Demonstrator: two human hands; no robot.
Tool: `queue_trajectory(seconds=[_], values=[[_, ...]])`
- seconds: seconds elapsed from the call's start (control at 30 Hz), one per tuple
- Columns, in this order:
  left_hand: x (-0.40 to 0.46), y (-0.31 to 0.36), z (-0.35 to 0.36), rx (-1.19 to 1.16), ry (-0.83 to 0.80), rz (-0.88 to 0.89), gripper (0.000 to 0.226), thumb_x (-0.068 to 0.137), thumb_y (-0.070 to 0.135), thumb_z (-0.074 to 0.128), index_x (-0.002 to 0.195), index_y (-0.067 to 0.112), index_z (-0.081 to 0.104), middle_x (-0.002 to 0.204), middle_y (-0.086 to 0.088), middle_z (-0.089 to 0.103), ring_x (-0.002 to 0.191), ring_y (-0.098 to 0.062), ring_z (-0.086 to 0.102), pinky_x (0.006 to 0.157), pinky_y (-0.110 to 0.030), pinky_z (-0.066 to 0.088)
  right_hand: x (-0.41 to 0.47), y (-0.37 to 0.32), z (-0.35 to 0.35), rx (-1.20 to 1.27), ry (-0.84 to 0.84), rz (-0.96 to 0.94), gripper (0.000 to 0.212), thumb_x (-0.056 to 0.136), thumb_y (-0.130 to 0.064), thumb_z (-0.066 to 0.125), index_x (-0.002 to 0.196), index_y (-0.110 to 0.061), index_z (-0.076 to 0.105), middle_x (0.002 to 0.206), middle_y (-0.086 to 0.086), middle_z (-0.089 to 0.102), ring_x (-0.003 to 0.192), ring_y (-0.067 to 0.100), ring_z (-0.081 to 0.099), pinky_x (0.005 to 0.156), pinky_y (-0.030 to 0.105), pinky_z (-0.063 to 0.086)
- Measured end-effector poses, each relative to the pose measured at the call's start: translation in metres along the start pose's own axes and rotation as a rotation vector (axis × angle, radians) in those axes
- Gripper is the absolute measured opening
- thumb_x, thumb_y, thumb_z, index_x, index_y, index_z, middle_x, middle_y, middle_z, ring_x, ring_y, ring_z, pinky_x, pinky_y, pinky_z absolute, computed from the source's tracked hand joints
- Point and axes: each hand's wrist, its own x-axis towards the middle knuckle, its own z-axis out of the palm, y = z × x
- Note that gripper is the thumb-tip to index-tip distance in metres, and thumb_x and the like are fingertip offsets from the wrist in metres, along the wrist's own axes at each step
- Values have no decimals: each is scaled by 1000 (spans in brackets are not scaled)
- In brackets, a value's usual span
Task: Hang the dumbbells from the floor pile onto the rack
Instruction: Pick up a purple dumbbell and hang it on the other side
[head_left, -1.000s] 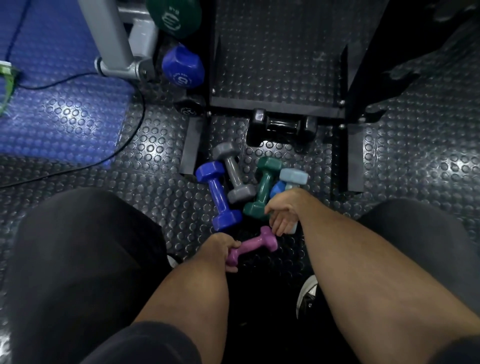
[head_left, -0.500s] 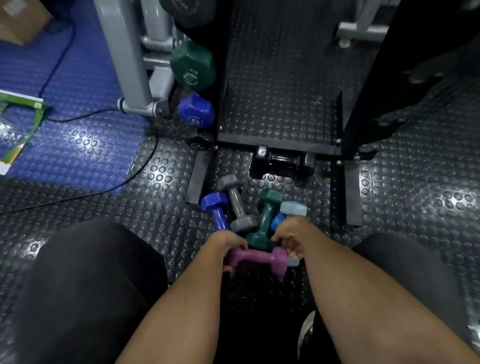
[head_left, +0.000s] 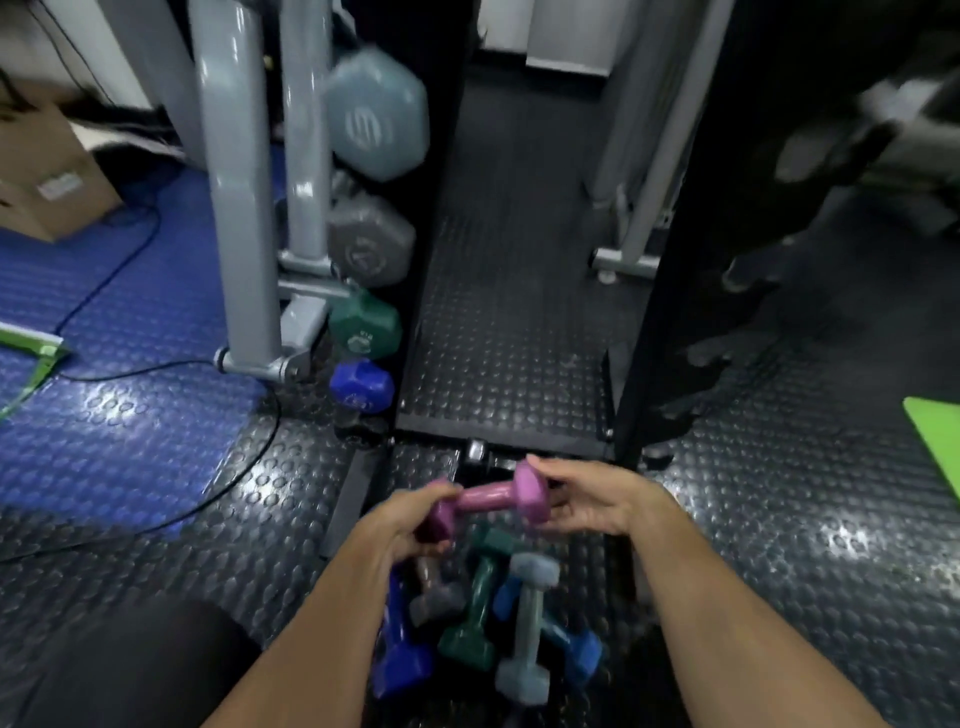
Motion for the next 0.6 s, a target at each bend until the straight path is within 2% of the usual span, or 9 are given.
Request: queue_trajectory(seconds=[0.1,0.2,0.3,0.43,0.6], values=[[-7,41,21,-32,-15,166,35,87,28,80,102,-2,72,66,-18,66,49,-24,57,43,-25,44,-36,-30,-15,-68,-75,-203,55,82,-11,81,133,-7,62,121,16,70,97,27,74,78,40,64],[-23,85,42,-26,-98,302,38,90,31,78,110,0,72,73,-24,65,58,-26,57,48,-28,43,-67,-57,-26,-123,-122,-338,62,81,2,78,139,-9,59,117,15,69,99,24,72,83,37,64],[-49,132,63,-28,-166,416,39,87,34,82,106,0,75,81,-24,64,71,-30,61,55,-30,47,-107,-88,-30,-199,-106,-468,62,75,-2,87,132,-12,66,115,21,64,99,29,69,82,38,63],[-85,182,90,-35,-239,576,45,82,37,84,104,-2,78,80,-16,64,59,-18,58,49,-25,46,-165,-124,-24,-307,-9,-673,58,73,-6,87,128,-14,69,114,18,68,98,28,68,81,42,60],[-140,245,123,-107,-274,801,52,79,45,80,106,1,79,73,-8,61,58,-15,52,52,-27,41,-231,-163,1,-391,131,-946,55,68,-3,85,120,-5,66,104,13,69,90,21,63,72,27,55]])
